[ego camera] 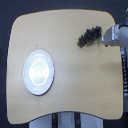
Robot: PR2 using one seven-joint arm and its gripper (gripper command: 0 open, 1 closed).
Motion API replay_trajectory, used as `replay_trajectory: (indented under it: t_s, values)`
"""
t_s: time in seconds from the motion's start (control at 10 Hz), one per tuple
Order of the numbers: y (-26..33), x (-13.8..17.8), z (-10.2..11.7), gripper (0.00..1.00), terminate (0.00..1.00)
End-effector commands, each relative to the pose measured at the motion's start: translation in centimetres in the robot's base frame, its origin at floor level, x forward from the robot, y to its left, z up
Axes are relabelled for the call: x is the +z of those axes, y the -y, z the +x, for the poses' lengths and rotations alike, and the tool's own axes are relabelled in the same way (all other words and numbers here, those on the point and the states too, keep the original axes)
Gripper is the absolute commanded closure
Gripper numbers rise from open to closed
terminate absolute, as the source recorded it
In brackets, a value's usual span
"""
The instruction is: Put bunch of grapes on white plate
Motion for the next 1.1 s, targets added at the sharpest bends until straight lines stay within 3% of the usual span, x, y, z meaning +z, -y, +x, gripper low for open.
replay_trajectory:
  t_s: [0.0,0.4,1.0]
  values:
    - [0.0,0.0,0.0,0.00,0.00]
    - [-0.8,-0.3,2.3,0.00,0.00]
    - [-5.1,-3.3,9.3,0.00,0.00]
